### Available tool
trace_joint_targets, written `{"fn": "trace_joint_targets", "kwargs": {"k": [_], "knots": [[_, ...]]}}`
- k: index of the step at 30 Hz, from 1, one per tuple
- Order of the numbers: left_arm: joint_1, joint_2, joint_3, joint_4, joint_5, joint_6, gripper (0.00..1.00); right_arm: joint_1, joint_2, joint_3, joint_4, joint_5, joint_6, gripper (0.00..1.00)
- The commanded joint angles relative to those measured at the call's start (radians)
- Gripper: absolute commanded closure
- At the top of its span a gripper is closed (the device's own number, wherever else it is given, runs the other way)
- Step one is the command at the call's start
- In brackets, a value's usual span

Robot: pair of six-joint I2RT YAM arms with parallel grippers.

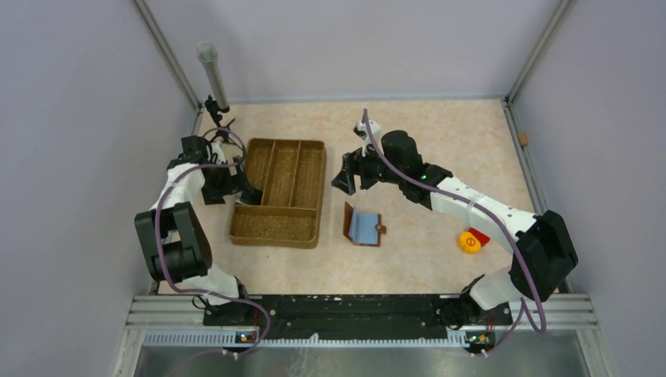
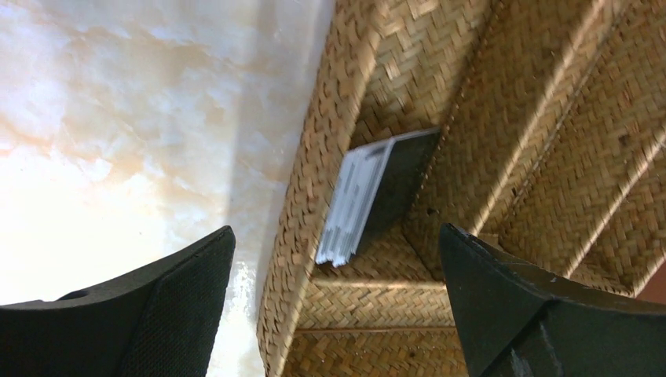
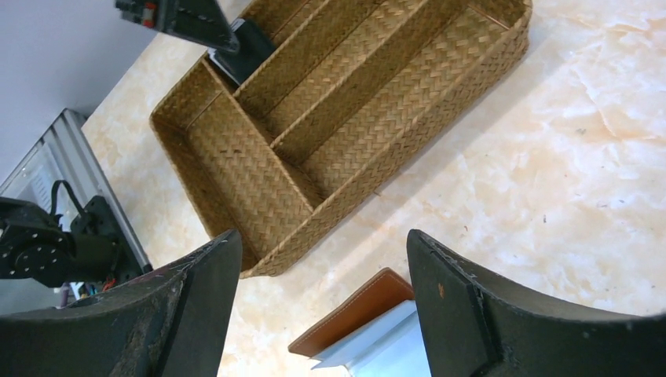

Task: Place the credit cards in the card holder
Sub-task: Pick up the credit card from the storage box.

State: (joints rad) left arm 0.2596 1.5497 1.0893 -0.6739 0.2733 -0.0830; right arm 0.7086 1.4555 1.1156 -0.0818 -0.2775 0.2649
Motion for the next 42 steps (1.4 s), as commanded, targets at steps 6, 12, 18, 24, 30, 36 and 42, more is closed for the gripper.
{"fn": "trace_joint_targets", "kwargs": {"k": [6, 12, 18, 24, 30, 36, 42], "knots": [[0.011, 0.126, 0.109, -0.018, -0.036, 0.021, 0.08, -0.010, -0.088, -0.033, 0.073, -0.061, -0.010, 0.25], [0.015, 0.113, 0.107, -0.022, -0.135, 0.005, 0.18, -0.011, -0.093, -0.043, 0.067, -0.055, -0.003, 0.25], [0.015, 0.094, 0.108, -0.023, -0.169, -0.008, 0.25, -0.011, -0.095, -0.055, 0.074, -0.057, 0.007, 0.25], [0.015, 0.060, 0.096, -0.009, -0.162, -0.014, 0.30, -0.011, -0.086, -0.058, 0.076, -0.070, 0.020, 0.25], [0.016, 0.050, 0.098, -0.008, -0.157, -0.018, 0.37, -0.010, -0.076, -0.056, 0.075, -0.083, 0.028, 0.25], [0.015, 0.033, 0.092, -0.002, -0.117, -0.016, 0.52, -0.010, -0.058, -0.051, 0.075, -0.087, 0.033, 0.26], [0.015, 0.005, 0.077, 0.014, -0.076, -0.013, 0.60, -0.011, -0.048, -0.050, 0.075, -0.095, 0.039, 0.26]]}}
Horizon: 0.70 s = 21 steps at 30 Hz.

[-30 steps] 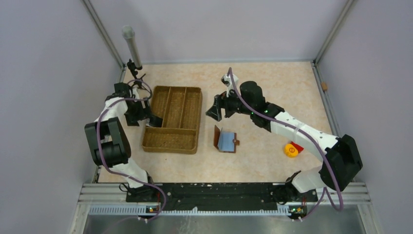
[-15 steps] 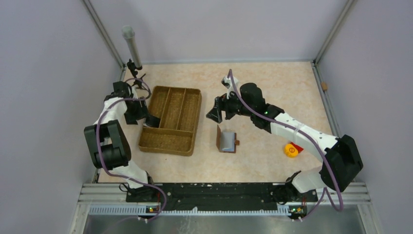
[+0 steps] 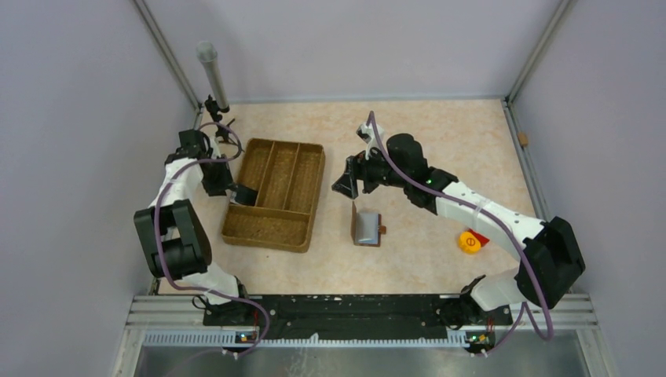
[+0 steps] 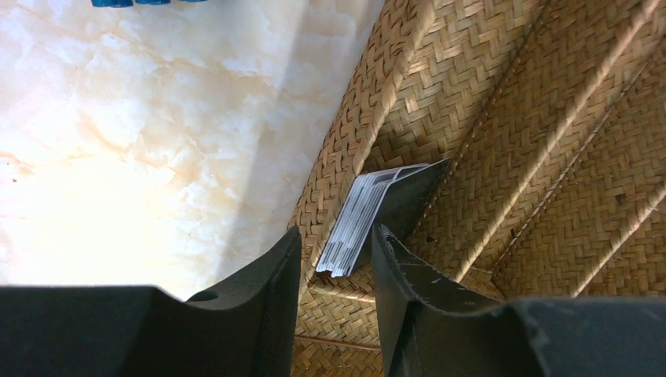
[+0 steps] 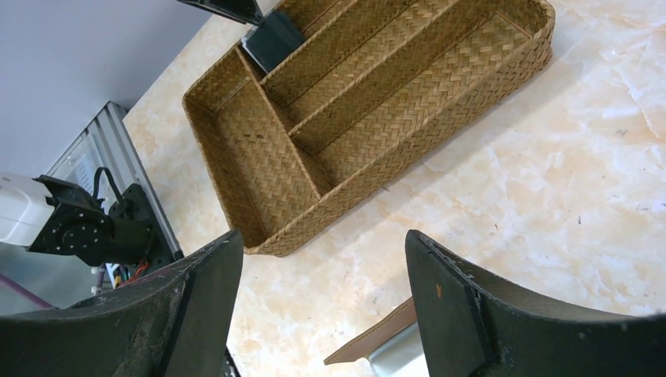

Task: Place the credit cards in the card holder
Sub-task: Pick up the credit card from the storage box.

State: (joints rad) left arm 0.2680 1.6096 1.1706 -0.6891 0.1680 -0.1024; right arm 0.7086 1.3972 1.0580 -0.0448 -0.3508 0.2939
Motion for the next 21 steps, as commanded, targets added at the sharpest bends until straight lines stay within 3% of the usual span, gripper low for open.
{"fn": "trace_joint_targets", "kwargs": {"k": [1, 6, 12, 15, 21], "knots": [[0.007, -0.058, -0.006, 0.031, 0.038, 0.007, 0.63, -0.011, 0.012, 0.007, 0.038, -0.023, 0.011, 0.26], [0.007, -0.051, -0.009, 0.029, 0.069, 0.013, 0.67, -0.011, 0.018, 0.007, 0.038, -0.024, 0.012, 0.26], [0.004, -0.021, -0.010, 0.022, 0.012, 0.014, 0.34, -0.011, 0.017, 0.004, 0.038, -0.028, 0.013, 0.26], [0.004, 0.008, 0.001, 0.018, 0.007, 0.018, 0.28, -0.011, 0.020, 0.002, 0.038, -0.034, 0.016, 0.26], [0.000, 0.076, 0.023, -0.017, 0.006, 0.021, 0.27, -0.011, 0.023, 0.001, 0.065, -0.041, 0.020, 0.26]]}}
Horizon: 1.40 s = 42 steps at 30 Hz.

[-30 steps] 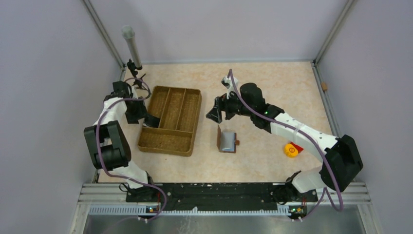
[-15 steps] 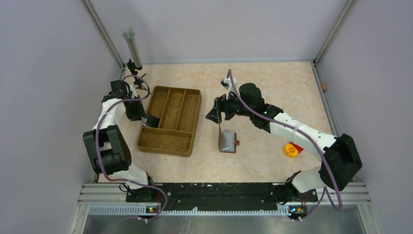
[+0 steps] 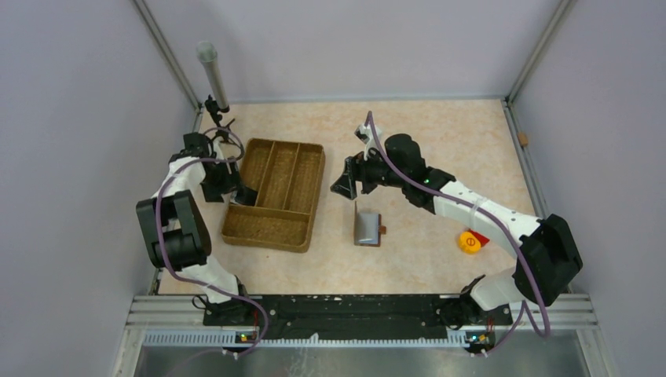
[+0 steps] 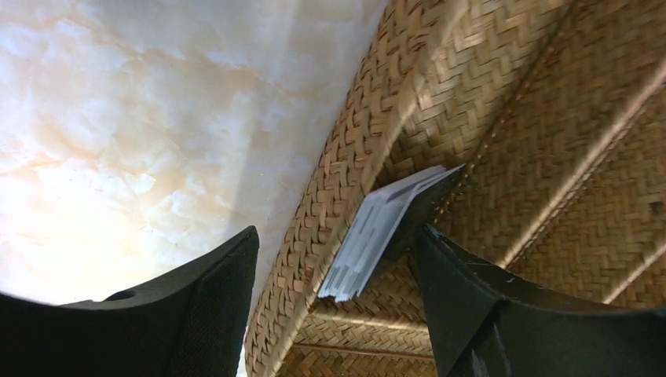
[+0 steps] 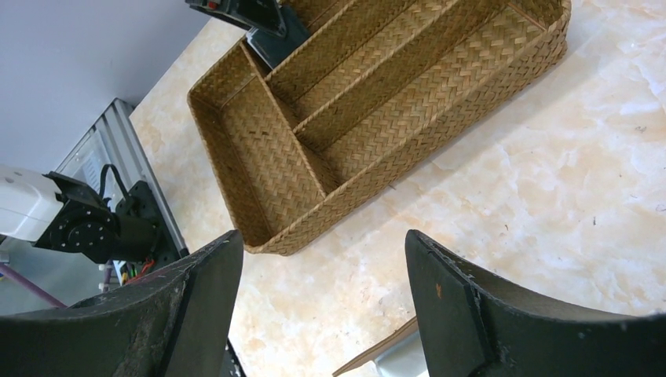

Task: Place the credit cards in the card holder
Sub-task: Pick up the credit card from the storage box.

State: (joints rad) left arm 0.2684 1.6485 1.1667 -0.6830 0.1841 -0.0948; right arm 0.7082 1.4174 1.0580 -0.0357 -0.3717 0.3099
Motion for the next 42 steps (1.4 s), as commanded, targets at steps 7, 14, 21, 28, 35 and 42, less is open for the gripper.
{"fn": "trace_joint_targets", "kwargs": {"k": [7, 14, 21, 28, 35, 42], "knots": [[-0.008, 0.025, 0.029, -0.033, -0.114, 0.001, 0.36, -0.010, -0.001, 0.001, 0.052, -0.019, 0.003, 0.26], [-0.008, -0.049, -0.002, 0.008, -0.123, -0.006, 0.43, -0.010, -0.005, 0.005, 0.050, -0.023, 0.004, 0.26], [-0.008, -0.059, 0.002, 0.003, -0.118, -0.008, 0.45, -0.010, -0.002, 0.007, 0.050, -0.029, 0.009, 0.26], [-0.008, -0.068, 0.000, 0.004, -0.119, -0.008, 0.52, -0.011, 0.002, 0.011, 0.050, -0.034, 0.013, 0.26], [-0.008, -0.115, -0.020, 0.029, -0.138, -0.013, 0.60, -0.011, 0.000, 0.013, 0.053, -0.040, 0.017, 0.26], [-0.008, -0.109, -0.019, 0.025, -0.107, -0.012, 0.69, -0.010, 0.004, 0.014, 0.055, -0.044, 0.020, 0.26]]}}
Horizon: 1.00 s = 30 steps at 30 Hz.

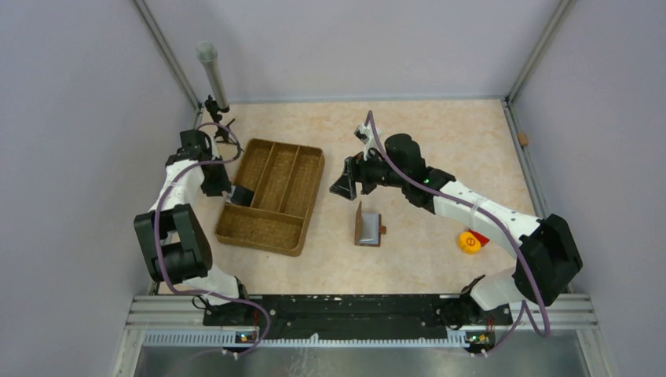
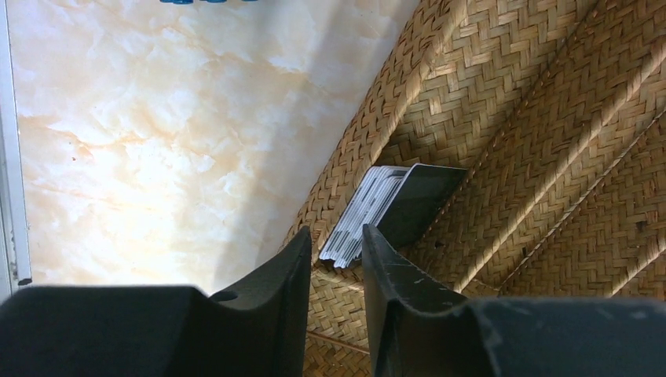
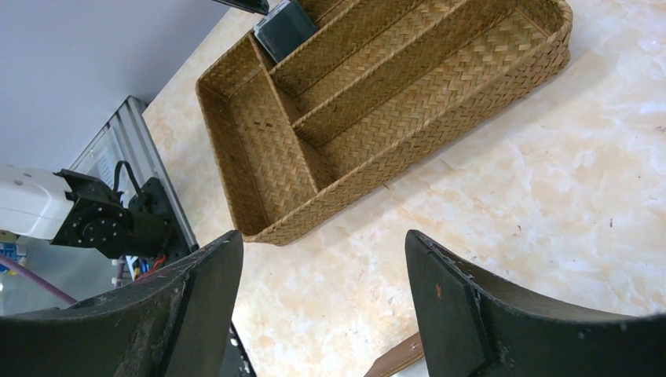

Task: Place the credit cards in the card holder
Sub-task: Pick up the credit card from the storage box.

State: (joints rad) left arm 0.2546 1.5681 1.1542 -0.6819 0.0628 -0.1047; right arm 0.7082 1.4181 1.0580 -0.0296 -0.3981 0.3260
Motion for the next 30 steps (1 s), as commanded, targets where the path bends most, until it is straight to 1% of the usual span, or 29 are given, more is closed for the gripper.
{"fn": "trace_joint_targets", "kwargs": {"k": [1, 2, 3, 6, 8, 10, 15, 19, 21, 23, 26, 30], "knots": [[0.006, -0.025, -0.007, 0.023, 0.021, 0.001, 0.69, -0.010, 0.004, 0.014, 0.047, -0.018, 0.005, 0.26], [0.005, -0.022, -0.006, 0.019, 0.025, 0.001, 0.66, -0.011, 0.004, 0.015, 0.047, -0.020, 0.004, 0.26], [0.006, -0.017, -0.003, 0.016, 0.035, 0.001, 0.60, -0.010, 0.005, 0.014, 0.046, -0.020, 0.004, 0.26], [0.006, -0.017, -0.008, 0.023, 0.065, 0.004, 0.31, -0.011, 0.005, 0.014, 0.048, -0.022, 0.004, 0.26], [0.003, -0.013, -0.013, 0.032, 0.069, 0.011, 0.20, -0.010, 0.004, 0.010, 0.050, -0.022, 0.004, 0.26], [0.000, 0.011, -0.010, 0.032, 0.061, 0.018, 0.14, -0.010, 0.004, 0.009, 0.054, -0.024, 0.005, 0.26], [-0.006, 0.080, 0.019, 0.008, 0.038, 0.027, 0.12, -0.010, 0.002, 0.009, 0.056, -0.030, 0.007, 0.26], [-0.006, 0.103, 0.021, 0.006, 0.006, 0.026, 0.13, -0.010, -0.005, 0.006, 0.055, -0.027, 0.005, 0.26], [-0.006, 0.117, 0.018, 0.007, 0.030, 0.028, 0.14, -0.009, -0.004, 0.003, 0.057, -0.029, 0.004, 0.26], [-0.013, 0.130, 0.016, 0.002, 0.065, 0.027, 0.17, -0.010, -0.001, 0.000, 0.056, -0.028, 0.003, 0.26], [-0.045, 0.128, -0.002, -0.008, 0.092, 0.011, 0.28, -0.010, -0.002, -0.003, 0.035, 0.021, 0.005, 0.26], [-0.103, 0.091, -0.045, 0.001, 0.103, -0.014, 0.32, -0.012, -0.001, -0.010, 0.033, 0.056, 0.001, 0.26]]}}
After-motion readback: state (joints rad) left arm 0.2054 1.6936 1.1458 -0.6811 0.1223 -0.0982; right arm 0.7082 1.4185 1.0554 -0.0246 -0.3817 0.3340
